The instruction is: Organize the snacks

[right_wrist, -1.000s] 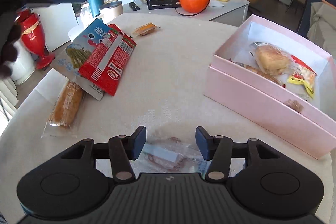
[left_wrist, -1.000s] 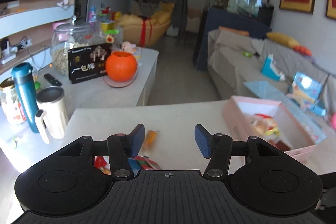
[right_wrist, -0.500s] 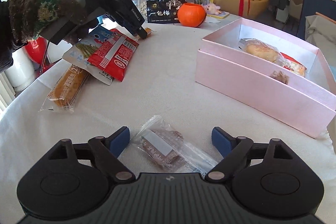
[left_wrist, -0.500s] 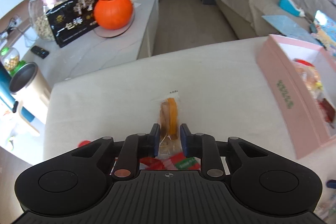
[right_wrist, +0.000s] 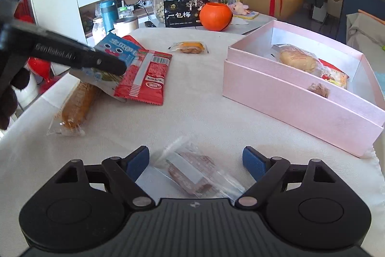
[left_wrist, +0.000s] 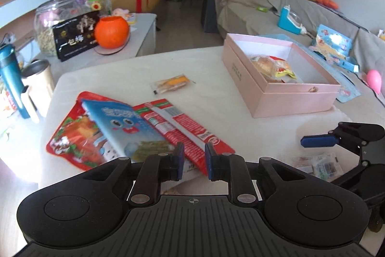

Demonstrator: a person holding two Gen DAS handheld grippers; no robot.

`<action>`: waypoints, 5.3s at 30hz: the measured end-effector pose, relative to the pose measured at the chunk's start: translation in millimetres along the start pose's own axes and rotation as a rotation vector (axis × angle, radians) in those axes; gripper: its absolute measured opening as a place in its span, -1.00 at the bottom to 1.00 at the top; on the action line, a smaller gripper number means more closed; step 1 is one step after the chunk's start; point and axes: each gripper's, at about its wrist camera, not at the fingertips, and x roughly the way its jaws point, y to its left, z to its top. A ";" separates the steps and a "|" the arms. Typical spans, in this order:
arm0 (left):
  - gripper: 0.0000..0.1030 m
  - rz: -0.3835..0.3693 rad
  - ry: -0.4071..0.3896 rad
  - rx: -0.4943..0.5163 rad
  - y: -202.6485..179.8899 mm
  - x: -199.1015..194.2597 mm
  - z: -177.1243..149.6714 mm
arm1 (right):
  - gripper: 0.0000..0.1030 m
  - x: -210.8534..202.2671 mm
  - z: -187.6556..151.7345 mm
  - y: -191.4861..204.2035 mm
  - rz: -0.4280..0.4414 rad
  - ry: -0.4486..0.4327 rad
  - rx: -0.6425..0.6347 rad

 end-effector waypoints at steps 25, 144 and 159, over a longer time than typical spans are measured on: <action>-0.51 -0.065 -0.132 -0.100 23.6 1.1 45.6 | -0.03 23.7 28.3 29.0 0.014 0.111 -0.128; -0.53 -0.049 -0.107 -0.088 -50.7 21.2 -71.6 | -0.31 7.0 23.4 -19.0 -0.148 0.127 0.004; -0.51 -0.067 0.086 0.012 -59.3 55.8 -17.1 | -0.31 -43.3 6.0 -36.4 -0.168 0.071 0.037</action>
